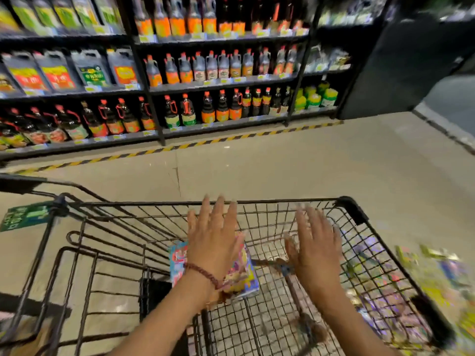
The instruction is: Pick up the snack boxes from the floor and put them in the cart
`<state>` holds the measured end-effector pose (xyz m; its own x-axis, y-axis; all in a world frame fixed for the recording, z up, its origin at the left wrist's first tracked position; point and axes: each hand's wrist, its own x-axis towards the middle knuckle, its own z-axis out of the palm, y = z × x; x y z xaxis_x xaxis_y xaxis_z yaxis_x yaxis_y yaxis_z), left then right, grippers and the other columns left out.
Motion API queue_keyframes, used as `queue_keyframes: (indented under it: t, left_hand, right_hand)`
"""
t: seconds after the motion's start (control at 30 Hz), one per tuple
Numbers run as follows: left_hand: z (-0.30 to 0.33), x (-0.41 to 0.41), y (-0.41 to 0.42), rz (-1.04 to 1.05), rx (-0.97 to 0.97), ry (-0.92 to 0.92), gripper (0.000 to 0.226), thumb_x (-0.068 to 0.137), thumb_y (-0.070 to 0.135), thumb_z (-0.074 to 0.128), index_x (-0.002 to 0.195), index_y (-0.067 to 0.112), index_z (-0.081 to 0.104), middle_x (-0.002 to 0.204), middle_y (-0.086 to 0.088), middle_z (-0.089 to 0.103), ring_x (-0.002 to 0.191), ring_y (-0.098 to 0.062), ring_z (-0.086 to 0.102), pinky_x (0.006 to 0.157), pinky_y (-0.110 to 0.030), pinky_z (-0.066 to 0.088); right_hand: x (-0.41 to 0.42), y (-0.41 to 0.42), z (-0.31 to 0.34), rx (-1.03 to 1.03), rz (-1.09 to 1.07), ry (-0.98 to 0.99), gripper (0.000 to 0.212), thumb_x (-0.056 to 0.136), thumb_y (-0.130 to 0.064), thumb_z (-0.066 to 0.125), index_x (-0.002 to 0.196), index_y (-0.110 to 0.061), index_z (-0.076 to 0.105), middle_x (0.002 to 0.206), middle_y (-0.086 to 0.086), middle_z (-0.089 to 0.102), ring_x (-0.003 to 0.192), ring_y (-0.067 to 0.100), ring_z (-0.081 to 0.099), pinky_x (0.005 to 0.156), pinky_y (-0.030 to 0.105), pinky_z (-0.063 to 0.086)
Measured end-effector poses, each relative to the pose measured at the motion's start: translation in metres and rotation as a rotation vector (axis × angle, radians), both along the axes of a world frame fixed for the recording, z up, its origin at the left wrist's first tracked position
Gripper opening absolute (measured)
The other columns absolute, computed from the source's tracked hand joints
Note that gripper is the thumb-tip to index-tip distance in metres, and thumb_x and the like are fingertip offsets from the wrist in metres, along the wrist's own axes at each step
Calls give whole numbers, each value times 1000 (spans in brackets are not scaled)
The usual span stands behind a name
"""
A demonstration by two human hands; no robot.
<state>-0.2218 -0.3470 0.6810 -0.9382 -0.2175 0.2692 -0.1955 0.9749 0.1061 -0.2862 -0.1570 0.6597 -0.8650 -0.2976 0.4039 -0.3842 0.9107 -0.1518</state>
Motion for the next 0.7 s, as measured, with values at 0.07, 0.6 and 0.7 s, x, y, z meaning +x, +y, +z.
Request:
queue_keyframes:
  t: [0.07,0.6,0.7]
  left_hand:
    - [33,-15,24,-86,-68,38,74,59,48,82,121,12,62,126,-11,60,119,-39,54,90,-64,40]
    - [177,34,302,-640,-141,215,60,76,50,56,123,15,59,125,-16,59,120,-41,53,92,-71,33]
    - [183,88,375,-773,-95,218,61,79,50,35,122,14,61,125,-16,59,122,-41,51,92,-72,31]
  right_hand:
    - [0,25,30,16,-61,50,60,86,-43,36,130,-9,58,135,14,56,128,31,40,105,50,31]
    - [160,321,178,124,-596,358,50,86,-41,44,123,-13,61,137,10,55,126,31,40,100,54,29]
    - [239,385,177,140,-725,364,49,87,-41,43,122,-13,63,137,9,55,126,32,44,101,54,28]
